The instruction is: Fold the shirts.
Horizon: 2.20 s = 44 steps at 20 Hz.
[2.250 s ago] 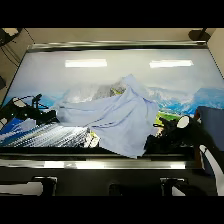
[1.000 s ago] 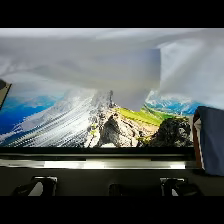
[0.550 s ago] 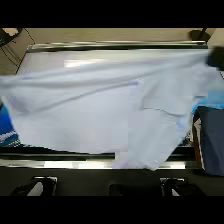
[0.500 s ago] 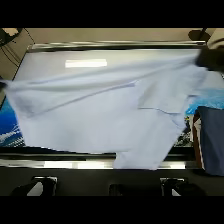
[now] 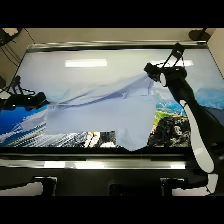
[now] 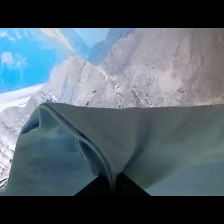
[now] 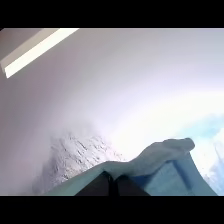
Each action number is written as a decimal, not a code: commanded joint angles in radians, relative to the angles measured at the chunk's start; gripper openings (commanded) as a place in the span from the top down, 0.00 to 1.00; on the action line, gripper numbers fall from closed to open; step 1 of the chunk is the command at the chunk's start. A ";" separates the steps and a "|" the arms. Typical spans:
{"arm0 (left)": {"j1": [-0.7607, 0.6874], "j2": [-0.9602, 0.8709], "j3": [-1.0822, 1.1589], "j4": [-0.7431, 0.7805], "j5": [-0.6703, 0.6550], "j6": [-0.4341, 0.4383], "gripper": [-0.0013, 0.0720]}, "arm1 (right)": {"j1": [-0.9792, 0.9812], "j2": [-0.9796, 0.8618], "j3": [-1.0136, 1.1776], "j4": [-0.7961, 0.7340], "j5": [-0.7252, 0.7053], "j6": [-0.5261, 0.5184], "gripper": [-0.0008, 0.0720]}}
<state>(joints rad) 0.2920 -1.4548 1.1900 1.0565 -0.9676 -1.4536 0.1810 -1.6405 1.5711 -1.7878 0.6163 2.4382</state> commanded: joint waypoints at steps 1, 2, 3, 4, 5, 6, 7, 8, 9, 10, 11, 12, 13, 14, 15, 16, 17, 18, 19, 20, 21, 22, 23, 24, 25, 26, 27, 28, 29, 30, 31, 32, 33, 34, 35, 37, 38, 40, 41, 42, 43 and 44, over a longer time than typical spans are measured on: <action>-0.007 -0.109 -0.002 -0.082 0.028 0.018 0.88 | 0.001 -0.062 -0.001 0.105 -0.016 0.079 0.91; 0.001 -0.105 0.004 -0.080 0.009 0.018 0.65 | -0.004 -0.048 0.001 0.130 -0.001 0.035 0.64; 0.021 -0.103 0.033 -0.080 -0.049 0.018 0.33 | -0.015 -0.023 0.009 0.151 0.031 -0.050 0.23; 0.050 -0.103 0.075 -0.074 -0.127 0.018 0.20 | -0.035 0.010 0.020 0.156 0.084 -0.131 0.16; 0.089 -0.103 0.129 -0.052 -0.228 0.018 0.20 | -0.071 0.049 0.029 0.156 0.151 -0.212 0.16; 0.125 -0.101 0.174 -0.016 -0.322 0.018 0.24 | -0.119 0.089 0.029 0.156 0.224 -0.305 0.16; 0.162 -0.097 0.202 0.053 -0.400 -0.010 0.32 | -0.169 0.119 0.029 0.157 0.312 -0.393 0.16; 0.192 -0.092 0.203 0.108 -0.452 -0.068 0.36 | -0.224 0.137 0.029 0.164 0.425 -0.479 0.16; 0.217 -0.091 0.194 0.142 -0.508 -0.072 0.36 | -0.272 0.140 0.029 0.194 0.543 -0.555 0.16; 0.233 -0.091 0.172 0.168 -0.551 -0.051 0.36 | -0.318 0.137 0.025 0.250 0.669 -0.642 0.18; 0.245 -0.090 0.135 0.190 -0.579 -0.031 0.36 | -0.353 0.134 0.010 0.306 0.742 -0.716 0.23; 0.250 -0.090 0.090 0.190 -0.585 -0.011 0.36 | -0.378 0.133 -0.009 0.357 0.790 -0.771 0.25; 0.251 -0.091 0.039 0.190 -0.577 0.009 0.36 | -0.393 0.132 -0.029 0.396 0.821 -0.813 0.26; 0.248 -0.091 -0.003 0.190 -0.557 0.029 0.36 | -0.395 0.132 -0.045 0.410 0.834 -0.832 0.25; 0.246 -0.092 -0.041 0.190 -0.535 0.045 0.36 | -0.393 0.132 -0.054 0.417 0.836 -0.840 0.25; 0.245 -0.092 -0.072 0.190 -0.517 0.055 0.36 | -0.391 0.132 -0.061 0.427 0.830 -0.850 0.25; 0.245 -0.096 -0.094 0.190 -0.505 0.061 0.36 | -0.391 0.130 -0.062 0.443 0.824 -0.855 0.25; 0.245 -0.101 -0.112 0.190 -0.483 0.063 0.36 | -0.391 0.128 -0.063 0.446 0.819 -0.856 0.25; 0.243 -0.104 -0.126 0.187 -0.454 0.064 0.36 | -0.391 0.128 -0.063 0.447 0.809 -0.857 0.25; 0.239 -0.108 -0.140 0.175 -0.435 0.069 0.36 | -0.391 0.128 -0.063 0.446 0.804 -0.857 0.26; 0.234 -0.110 -0.151 0.163 -0.416 0.076 0.37 | -0.391 0.128 -0.063 0.446 0.804 -0.857 0.26; 0.230 -0.110 -0.159 0.153 -0.392 0.078 0.37 | -0.391 0.128 -0.063 0.446 0.805 -0.857 0.26; 0.225 -0.110 -0.161 0.147 -0.375 0.078 0.38 | -0.391 0.128 -0.063 0.446 0.811 -0.857 0.26; 0.223 -0.110 -0.160 0.147 -0.361 0.078 0.38 | -0.391 0.128 -0.063 0.446 0.819 -0.857 0.26; 0.223 -0.110 -0.160 0.147 -0.346 0.077 0.50 | -0.391 0.128 -0.063 0.446 0.827 -0.857 0.26; 0.223 -0.110 -0.160 0.147 -0.333 0.077 0.54 | -0.391 0.128 -0.063 0.447 0.836 -0.857 0.26; 0.222 -0.110 -0.161 0.147 -0.328 0.077 0.60 | -0.391 0.128 -0.064 0.449 0.849 -0.861 0.26; 0.222 -0.110 -0.161 0.143 -0.326 0.076 0.75 | -0.391 0.129 -0.076 0.451 0.861 -0.873 0.26; 0.222 -0.110 -0.161 0.134 -0.324 0.075 0.84 | -0.391 0.129 -0.099 0.453 0.874 -0.878 0.26; 0.222 -0.109 -0.161 0.123 -0.324 0.079 0.93 | -0.385 0.129 -0.138 0.454 0.880 -0.885 0.25; 0.222 -0.108 -0.160 0.120 -0.324 0.078 0.92 | -0.373 0.129 -0.184 0.459 0.882 -0.888 0.25; 0.222 -0.105 -0.160 0.119 -0.325 0.079 0.92 | -0.351 0.129 -0.244 0.487 0.875 -0.891 0.25; 0.222 -0.101 -0.160 0.119 -0.326 0.080 0.93 | -0.322 0.129 -0.306 0.525 0.848 -0.910 0.25; 0.222 -0.096 -0.160 0.117 -0.328 0.087 0.93 | -0.293 0.129 -0.360 0.551 0.804 -0.925 0.24; 0.222 -0.090 -0.160 0.117 -0.335 0.097 0.93 | -0.270 0.128 -0.410 0.563 0.745 -0.928 0.24; 0.222 -0.079 -0.160 0.117 -0.352 0.122 0.93 | -0.261 0.128 -0.479 0.625 0.634 -0.908 0.25; 0.222 -0.072 -0.160 0.118 -0.352 0.124 0.93 | -0.261 0.126 -0.499 0.665 0.601 -0.909 0.26; 0.222 -0.064 -0.160 0.113 -0.351 0.136 0.93 | -0.261 0.109 -0.515 0.697 0.544 -0.909 0.29; 0.222 -0.062 -0.160 0.110 -0.352 0.143 0.93 | -0.261 0.099 -0.515 0.697 0.523 -0.909 0.34; 0.222 -0.061 -0.160 0.106 -0.359 0.147 0.92 | -0.261 0.088 -0.515 0.703 0.504 -0.908 0.35; 0.222 -0.061 -0.160 0.106 -0.368 0.150 0.92 | -0.261 0.078 -0.515 0.717 0.490 -0.908 0.47; 0.222 -0.061 -0.160 0.105 -0.371 0.150 0.92 | -0.261 0.072 -0.515 0.739 0.480 -0.908 0.64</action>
<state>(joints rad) 0.5137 -1.5211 1.0290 1.1770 -1.3113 -1.3186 -0.0845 -1.5475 1.0721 -1.1076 1.1675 1.5295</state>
